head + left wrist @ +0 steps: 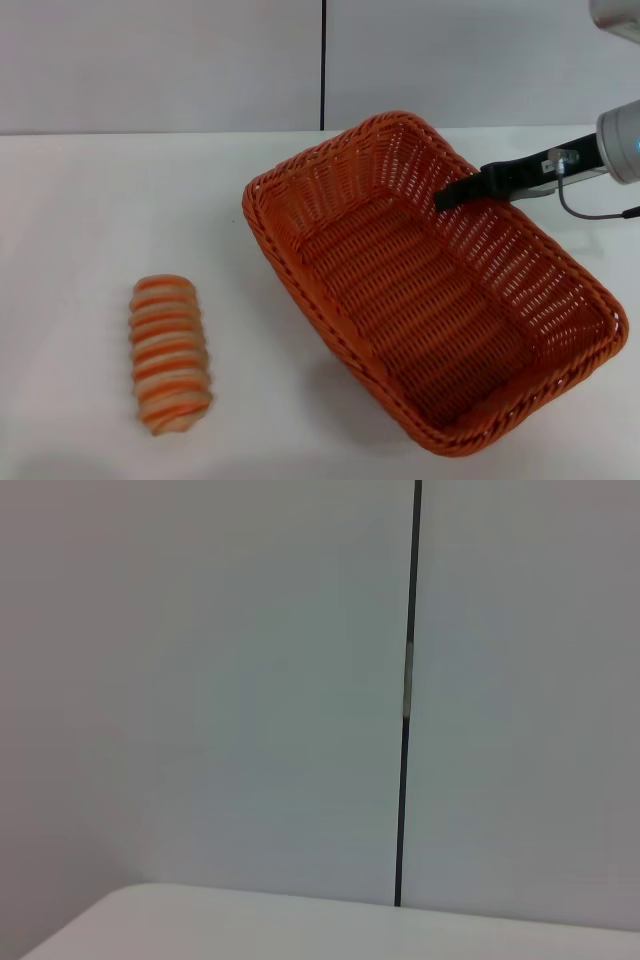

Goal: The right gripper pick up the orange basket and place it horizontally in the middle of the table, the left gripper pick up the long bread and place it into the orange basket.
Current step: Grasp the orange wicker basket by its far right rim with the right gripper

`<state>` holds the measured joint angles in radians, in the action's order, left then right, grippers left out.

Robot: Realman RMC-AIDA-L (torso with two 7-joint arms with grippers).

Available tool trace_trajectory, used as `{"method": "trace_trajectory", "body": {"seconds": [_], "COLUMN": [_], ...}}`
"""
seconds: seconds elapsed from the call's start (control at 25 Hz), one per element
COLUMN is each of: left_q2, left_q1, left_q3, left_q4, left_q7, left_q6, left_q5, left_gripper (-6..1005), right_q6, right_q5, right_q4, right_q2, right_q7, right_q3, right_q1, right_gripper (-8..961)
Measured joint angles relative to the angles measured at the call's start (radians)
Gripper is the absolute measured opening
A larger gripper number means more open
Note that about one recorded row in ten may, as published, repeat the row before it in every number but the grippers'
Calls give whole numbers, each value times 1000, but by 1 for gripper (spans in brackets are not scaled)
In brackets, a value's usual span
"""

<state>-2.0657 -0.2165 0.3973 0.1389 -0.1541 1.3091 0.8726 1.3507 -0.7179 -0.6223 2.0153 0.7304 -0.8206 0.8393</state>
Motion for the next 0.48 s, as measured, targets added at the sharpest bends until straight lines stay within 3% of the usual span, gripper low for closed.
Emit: {"method": "trace_trajectory", "body": {"seconds": [0.48], "left_q2": [-1], "left_q1": [-6], "left_q3": [0], "left_q4": [0], "left_q7": [-1], "left_q6": [-21], "left_q5": [-3], "left_gripper": [776], "right_q6": [-34], "right_q5": [2], "right_q4": [23], "right_q2": [8], "right_q7": [-1], "right_q3": [-7], "right_q1": [4], "right_gripper": [525]}}
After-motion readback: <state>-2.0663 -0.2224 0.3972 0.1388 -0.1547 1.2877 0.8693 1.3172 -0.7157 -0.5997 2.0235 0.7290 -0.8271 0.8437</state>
